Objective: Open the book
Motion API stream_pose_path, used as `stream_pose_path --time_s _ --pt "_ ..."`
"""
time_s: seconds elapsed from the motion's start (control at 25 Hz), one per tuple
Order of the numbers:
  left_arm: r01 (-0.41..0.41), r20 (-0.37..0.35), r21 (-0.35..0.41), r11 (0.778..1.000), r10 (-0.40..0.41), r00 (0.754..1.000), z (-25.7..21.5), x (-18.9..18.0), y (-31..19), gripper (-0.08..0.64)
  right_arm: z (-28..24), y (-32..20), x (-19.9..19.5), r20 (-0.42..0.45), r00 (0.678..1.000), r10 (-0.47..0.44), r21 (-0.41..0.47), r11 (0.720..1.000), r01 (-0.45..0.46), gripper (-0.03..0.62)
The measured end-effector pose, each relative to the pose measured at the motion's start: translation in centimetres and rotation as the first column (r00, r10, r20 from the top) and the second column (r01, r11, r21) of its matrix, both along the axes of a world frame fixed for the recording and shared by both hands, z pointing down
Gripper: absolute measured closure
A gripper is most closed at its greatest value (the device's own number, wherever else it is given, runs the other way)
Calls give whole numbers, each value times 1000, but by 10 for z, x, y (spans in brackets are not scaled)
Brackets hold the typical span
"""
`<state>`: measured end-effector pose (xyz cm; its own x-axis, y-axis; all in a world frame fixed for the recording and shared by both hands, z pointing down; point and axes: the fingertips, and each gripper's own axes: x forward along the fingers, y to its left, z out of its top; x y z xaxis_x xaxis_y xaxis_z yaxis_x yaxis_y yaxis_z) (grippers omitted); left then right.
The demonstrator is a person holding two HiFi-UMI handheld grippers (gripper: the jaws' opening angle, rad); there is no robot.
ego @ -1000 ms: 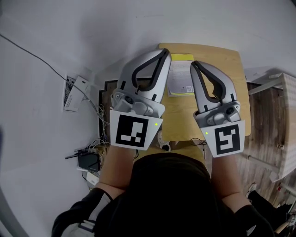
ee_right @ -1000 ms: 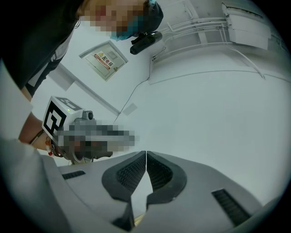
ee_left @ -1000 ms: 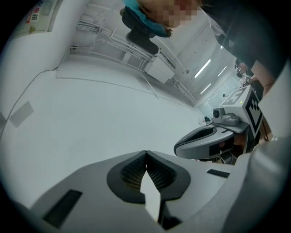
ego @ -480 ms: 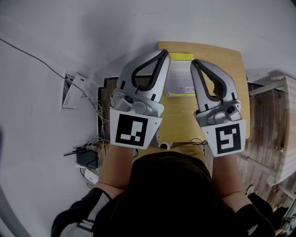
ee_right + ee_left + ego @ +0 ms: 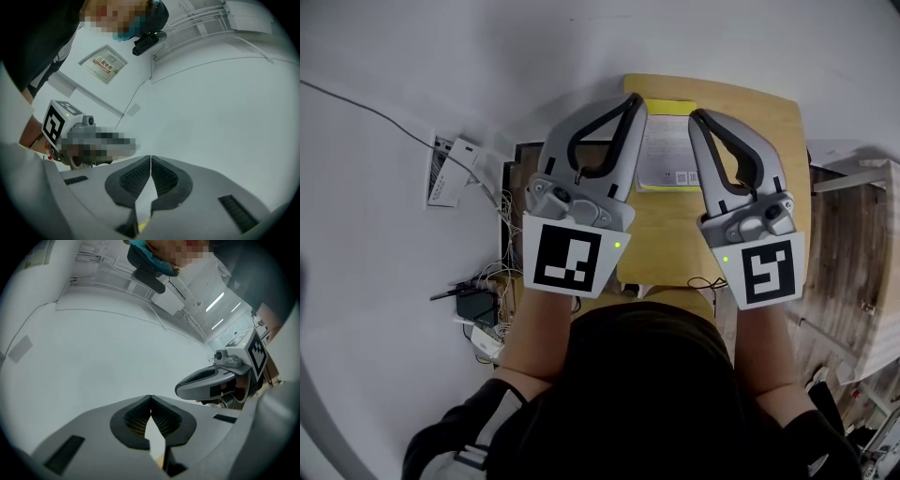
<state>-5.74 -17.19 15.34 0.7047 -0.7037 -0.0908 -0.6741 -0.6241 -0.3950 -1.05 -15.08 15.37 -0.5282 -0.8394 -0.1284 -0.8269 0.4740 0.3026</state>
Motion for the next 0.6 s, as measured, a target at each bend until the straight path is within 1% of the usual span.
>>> stream_pose_path --time_s 0.08,0.2,0.36,0.48,0.6 --pt "-9 -7 -10 1000 9 1000 0 2 2 549 3 -1 0 8 1000 -1 -11 1000 1 563" --pt "-17 -9 -5 1000 17 1000 -1 3 4 549 6 1 -5 11 1000 -13 -14 1000 13 563" --pt "-13 -20 -34 999 12 1000 7 1 4 549 12 0 -8 1 1000 -28 -25 999 28 563" --pt "-6 -29 -50 999 5 1000 15 -3 4 549 18 -1 -8 6 1000 -26 -40 999 26 563" --pt "0 -35 -60 998 -2 999 21 -7 5 549 28 -1 -13 -10 1000 -25 -54 998 24 563"
